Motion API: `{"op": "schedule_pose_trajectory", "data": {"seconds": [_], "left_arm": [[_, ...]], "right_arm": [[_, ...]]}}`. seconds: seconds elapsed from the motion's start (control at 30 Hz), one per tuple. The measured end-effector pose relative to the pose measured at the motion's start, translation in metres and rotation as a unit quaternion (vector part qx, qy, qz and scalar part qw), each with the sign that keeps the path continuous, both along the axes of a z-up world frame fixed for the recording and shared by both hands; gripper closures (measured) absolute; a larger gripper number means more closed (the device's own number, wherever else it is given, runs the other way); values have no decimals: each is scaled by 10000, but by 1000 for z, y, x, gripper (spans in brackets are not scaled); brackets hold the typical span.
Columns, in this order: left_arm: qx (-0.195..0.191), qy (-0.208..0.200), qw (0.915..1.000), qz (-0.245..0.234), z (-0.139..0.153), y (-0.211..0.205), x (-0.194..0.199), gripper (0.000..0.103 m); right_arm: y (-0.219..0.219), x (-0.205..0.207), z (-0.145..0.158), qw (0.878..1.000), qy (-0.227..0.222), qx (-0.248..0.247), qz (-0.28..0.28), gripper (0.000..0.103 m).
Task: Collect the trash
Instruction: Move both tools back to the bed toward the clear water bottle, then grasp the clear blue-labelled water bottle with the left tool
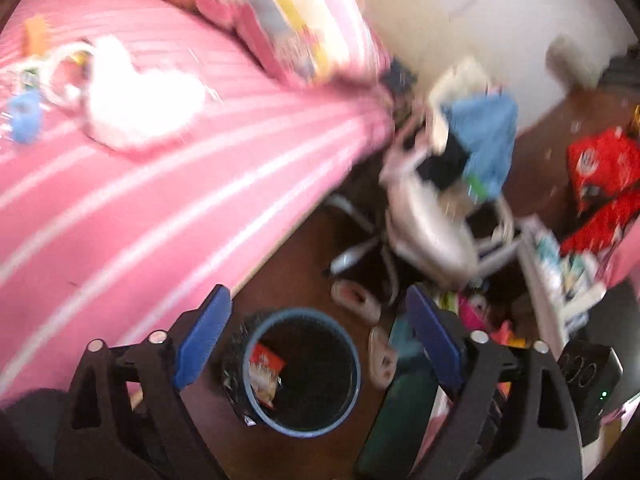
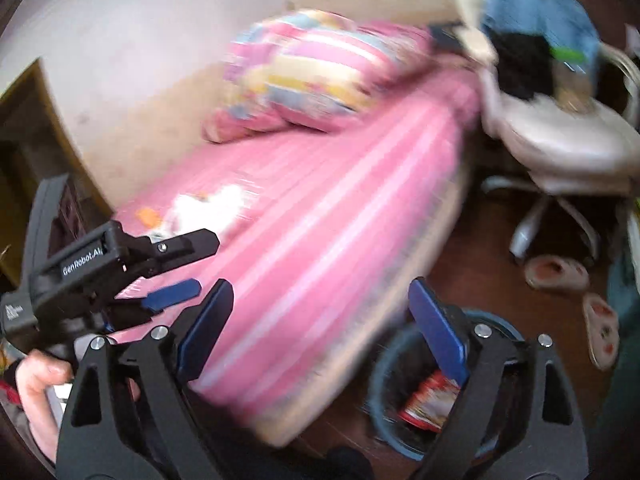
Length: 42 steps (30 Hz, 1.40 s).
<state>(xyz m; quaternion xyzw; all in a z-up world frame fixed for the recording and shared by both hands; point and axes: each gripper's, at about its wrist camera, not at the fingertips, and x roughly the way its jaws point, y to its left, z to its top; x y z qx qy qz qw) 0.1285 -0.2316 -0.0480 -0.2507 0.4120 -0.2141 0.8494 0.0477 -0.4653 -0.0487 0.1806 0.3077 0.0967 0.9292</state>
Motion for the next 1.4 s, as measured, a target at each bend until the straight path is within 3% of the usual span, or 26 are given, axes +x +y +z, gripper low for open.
{"op": "schedule_pose_trajectory", "data": {"seconds": [0.13, 0.3, 0.43, 0.63, 0.83, 1.0, 1.13, 1.4], "left_arm": [[-212, -277, 9984, 436, 29, 66, -19, 14], [-284, -377, 9940, 988, 36, 146, -44, 14], [-75, -372, 9896, 1389, 21, 208, -59, 13], [292, -321, 9836, 1752, -10, 280, -56, 13], [1157, -259, 9802, 1584, -40, 304, -21, 13], [1660, -237, 9775, 1278, -55, 304, 11, 13], [1664, -121, 9794, 1142, -67, 309, 39, 14], [1468, 286, 9857, 776, -91, 301, 80, 15]], "right_arm": [[53, 6, 37, 9983, -354, -4, 457, 12], [121, 22, 64, 9922, -532, 305, 1086, 10], [170, 44, 65, 9841, -409, 699, 1581, 8], [243, 97, 34, 9688, -35, 996, 2270, 8], [292, 142, -10, 9503, 564, 1222, 2807, 8], [306, 181, -40, 9284, 1232, 1911, 2940, 8], [313, 217, -63, 9082, 1764, 2471, 2882, 8], [320, 250, -85, 8946, 2238, 2719, 2751, 8]]}}
